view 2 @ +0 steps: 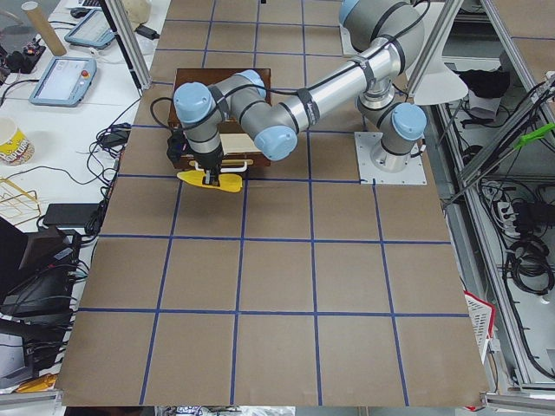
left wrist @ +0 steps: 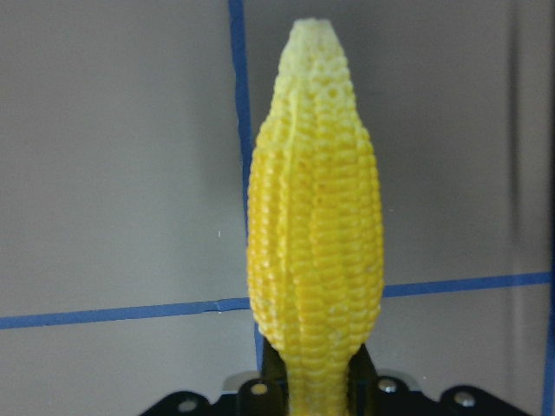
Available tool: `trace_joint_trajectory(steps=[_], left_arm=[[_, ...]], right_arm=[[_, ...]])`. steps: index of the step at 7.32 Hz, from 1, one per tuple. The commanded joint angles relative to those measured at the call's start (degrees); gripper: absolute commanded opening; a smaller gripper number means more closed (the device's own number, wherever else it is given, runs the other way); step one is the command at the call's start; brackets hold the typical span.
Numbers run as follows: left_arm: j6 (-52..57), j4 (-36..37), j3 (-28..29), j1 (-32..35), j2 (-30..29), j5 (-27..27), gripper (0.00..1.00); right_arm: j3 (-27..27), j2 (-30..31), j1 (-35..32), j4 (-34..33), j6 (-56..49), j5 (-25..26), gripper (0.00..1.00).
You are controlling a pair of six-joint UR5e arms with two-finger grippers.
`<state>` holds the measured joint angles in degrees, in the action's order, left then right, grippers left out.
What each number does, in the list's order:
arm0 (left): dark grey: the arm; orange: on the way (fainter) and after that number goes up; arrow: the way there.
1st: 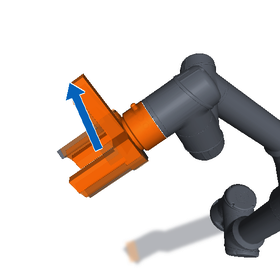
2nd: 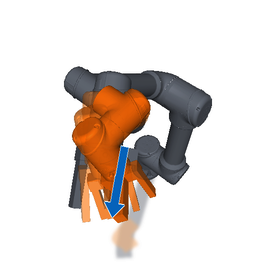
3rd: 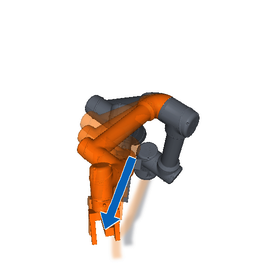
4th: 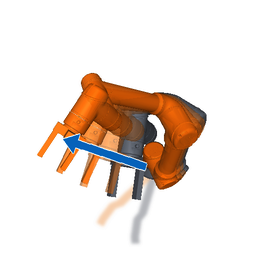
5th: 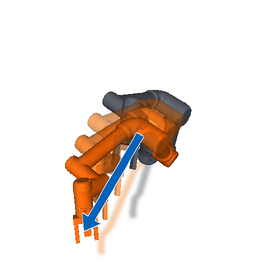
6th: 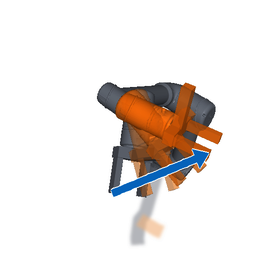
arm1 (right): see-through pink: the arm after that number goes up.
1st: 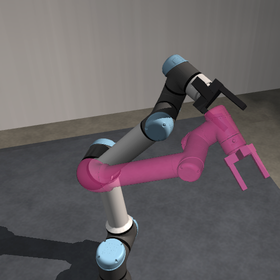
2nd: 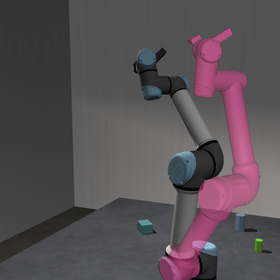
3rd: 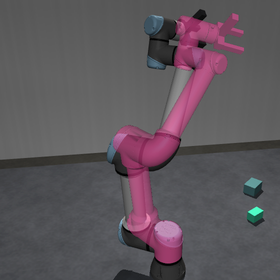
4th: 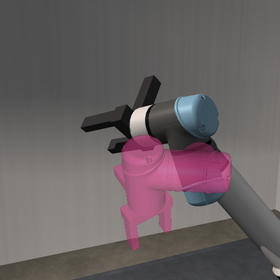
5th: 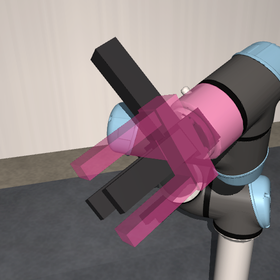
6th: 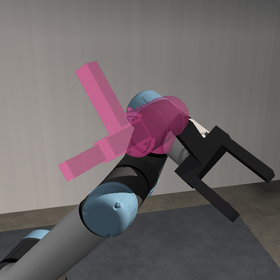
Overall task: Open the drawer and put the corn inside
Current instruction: 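Carry the corn over the open drawer with the left gripper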
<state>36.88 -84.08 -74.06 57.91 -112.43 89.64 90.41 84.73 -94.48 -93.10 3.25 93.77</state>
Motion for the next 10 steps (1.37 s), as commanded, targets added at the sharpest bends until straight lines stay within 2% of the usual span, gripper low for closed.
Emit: trace_joint_trajectory(steps=[1,4,8,10], left_arm=[[-7.8,-1.4,-0.6,6.7,2.1,-0.3,0.00],[-15.0,-0.9,-3.1,11.5,2.0,-0.7,0.00],[-16.4,0.6,-7.8,12.0,2.0,-0.5,0.00],[-16.8,0.7,-7.9,11.7,1.5,-0.6,0.00]], right_arm=[[0.0,0.0,0.0,-0.1,0.0,-0.1,1.00],[0.0,0.0,0.0,0.0,0.0,0.0,1.00],[0.0,0.0,0.0,0.0,0.0,0.1,1.00],[0.0,0.0,0.0,0.0,0.0,0.1,1.00]])
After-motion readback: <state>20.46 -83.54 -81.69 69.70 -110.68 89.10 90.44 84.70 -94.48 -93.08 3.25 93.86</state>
